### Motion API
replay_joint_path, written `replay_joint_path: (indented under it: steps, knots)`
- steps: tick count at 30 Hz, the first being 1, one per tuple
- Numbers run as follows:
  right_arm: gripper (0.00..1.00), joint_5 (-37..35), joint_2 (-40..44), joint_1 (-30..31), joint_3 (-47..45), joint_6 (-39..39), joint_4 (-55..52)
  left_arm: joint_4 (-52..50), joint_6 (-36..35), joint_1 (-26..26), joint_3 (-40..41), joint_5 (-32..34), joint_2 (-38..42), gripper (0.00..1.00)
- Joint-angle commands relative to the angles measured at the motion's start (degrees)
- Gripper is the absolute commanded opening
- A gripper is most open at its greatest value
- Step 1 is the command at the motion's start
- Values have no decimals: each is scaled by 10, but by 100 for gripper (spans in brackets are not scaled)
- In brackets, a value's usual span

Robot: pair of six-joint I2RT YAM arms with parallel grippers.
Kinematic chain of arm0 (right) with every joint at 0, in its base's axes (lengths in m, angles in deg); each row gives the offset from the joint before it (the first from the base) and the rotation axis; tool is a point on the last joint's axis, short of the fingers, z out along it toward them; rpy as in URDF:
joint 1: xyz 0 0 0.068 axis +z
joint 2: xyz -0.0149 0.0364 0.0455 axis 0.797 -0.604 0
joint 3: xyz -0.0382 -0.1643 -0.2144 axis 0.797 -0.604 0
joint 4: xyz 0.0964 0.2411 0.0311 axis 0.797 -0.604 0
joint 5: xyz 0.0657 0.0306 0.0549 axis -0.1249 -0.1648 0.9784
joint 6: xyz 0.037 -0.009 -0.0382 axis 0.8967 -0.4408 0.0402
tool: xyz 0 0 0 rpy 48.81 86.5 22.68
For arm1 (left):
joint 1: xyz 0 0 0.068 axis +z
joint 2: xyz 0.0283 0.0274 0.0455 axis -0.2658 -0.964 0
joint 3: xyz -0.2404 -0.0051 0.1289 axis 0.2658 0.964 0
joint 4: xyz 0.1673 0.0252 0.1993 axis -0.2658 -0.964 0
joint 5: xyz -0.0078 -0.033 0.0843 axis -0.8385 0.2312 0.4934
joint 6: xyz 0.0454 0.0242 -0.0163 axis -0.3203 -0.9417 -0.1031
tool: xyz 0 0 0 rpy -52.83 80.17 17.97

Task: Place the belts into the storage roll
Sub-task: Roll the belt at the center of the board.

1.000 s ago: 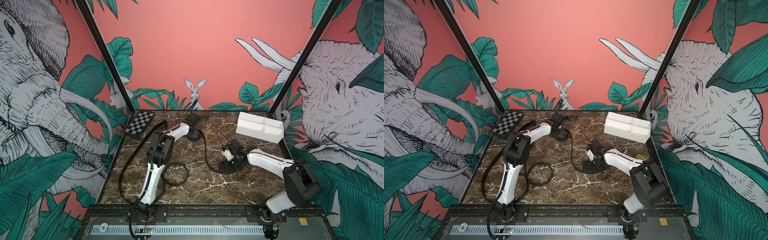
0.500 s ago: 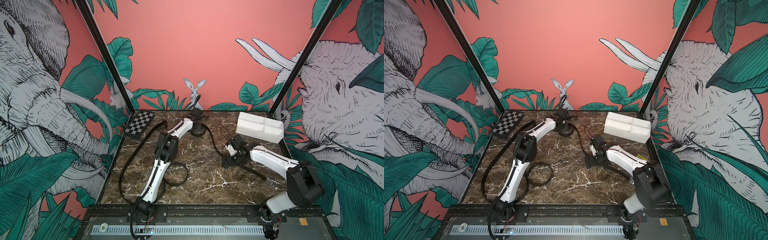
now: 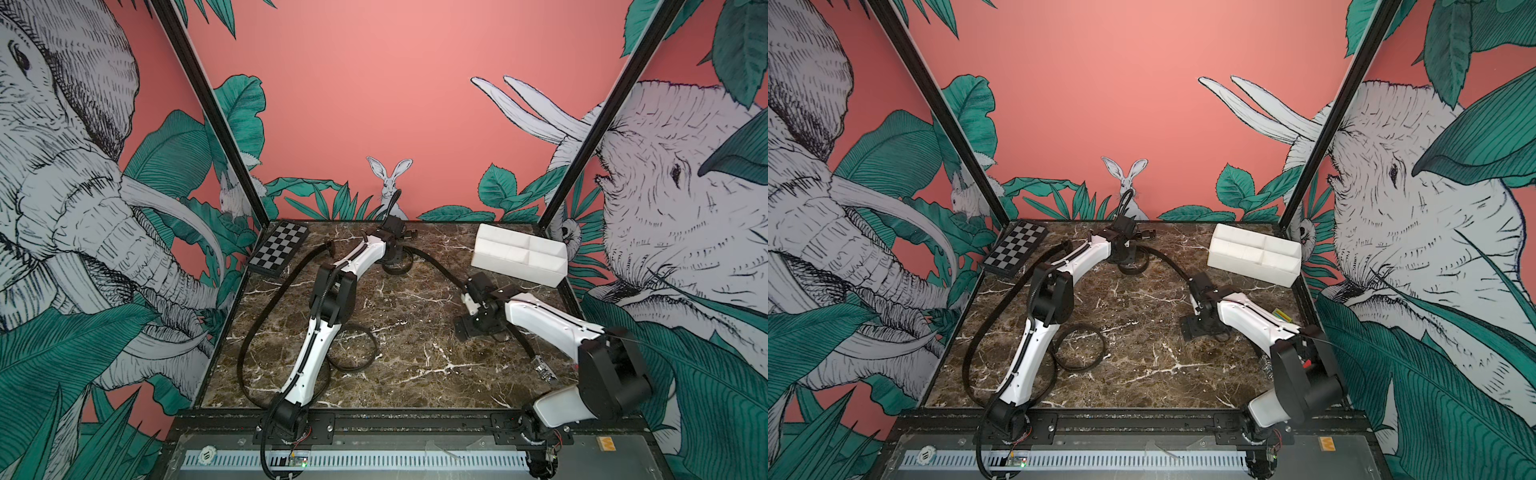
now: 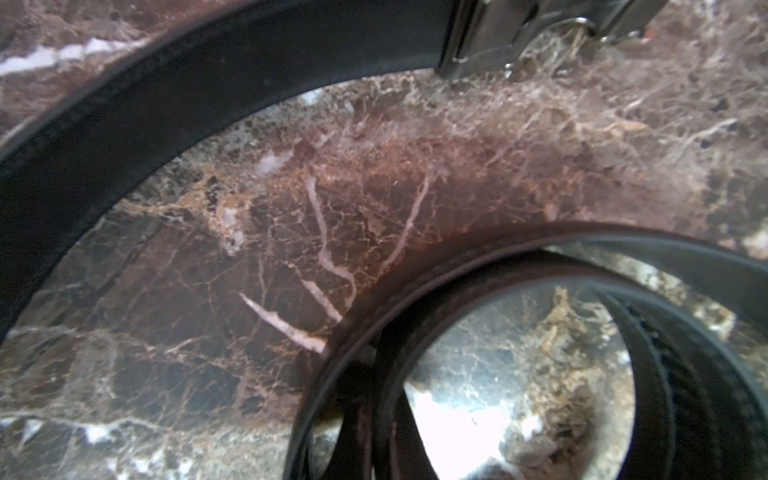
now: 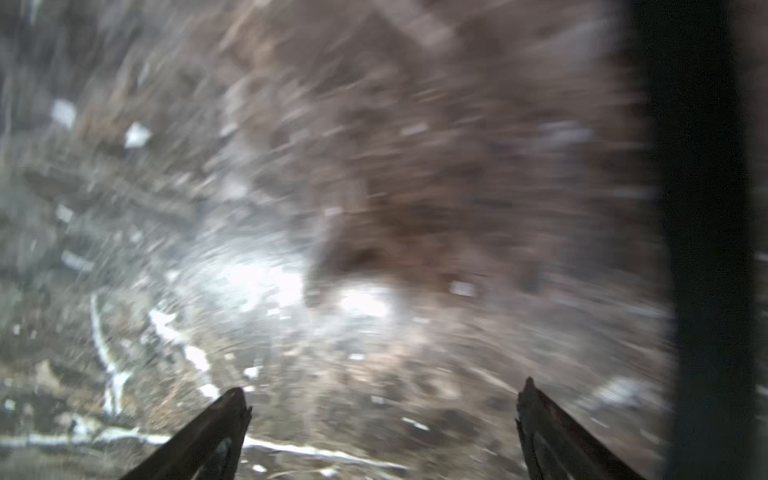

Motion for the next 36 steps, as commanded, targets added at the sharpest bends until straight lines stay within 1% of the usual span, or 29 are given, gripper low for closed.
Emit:
replay_joint_path:
  steps: [1,5,8,11,14,15,16,17,18,19,20,23,25,27,30,33,34,36]
  knots:
    - [99,-73,8,-63,-5,19,-32,-64,2,6,37,-18,-32,0]
    - [99,-99,-14,-126,-10,42,-17,-61,2,5,41,-19,-30,0]
    - [98,-81,-33,-165,-28,54,7,-60,2,5,41,-22,-30,0]
    - [95,-66,-50,-178,-41,50,15,-60,1,5,41,-27,-30,0]
    - [86,-24,-67,-176,-51,44,20,-58,7,1,45,-48,-28,0]
    - [81,2,-70,-175,-58,43,26,-56,11,-2,50,-52,-25,0]
    - [69,32,-72,-169,-65,47,31,-50,12,-7,55,-54,-22,0]
    - [61,48,-73,-157,-70,52,34,-50,14,-10,55,-56,-20,0]
    - [56,58,-73,-138,-73,60,35,-49,16,-12,52,-59,-22,0]
    - [53,43,-72,-109,-68,72,23,-54,17,-15,43,-60,-25,0]
    - [52,54,-70,-79,-63,73,20,-59,19,-16,32,-61,-30,0]
    - [45,114,-74,-20,-55,115,47,-69,22,-18,6,-63,-42,0]
    - [43,137,-86,18,-33,140,65,-74,24,-19,-4,-65,-43,0]
    - [39,157,-130,54,4,157,76,-78,23,-23,-8,-63,-58,0]
    - [39,198,-185,109,63,186,108,-82,20,-27,-8,-60,-61,0]
    - [39,241,-248,168,143,216,137,-84,18,-29,-10,-54,-61,0]
    - [40,258,-266,181,164,223,147,-85,18,-29,-12,-54,-63,0]
    - [48,283,-294,203,222,208,134,-88,18,-29,-13,-54,-64,0]
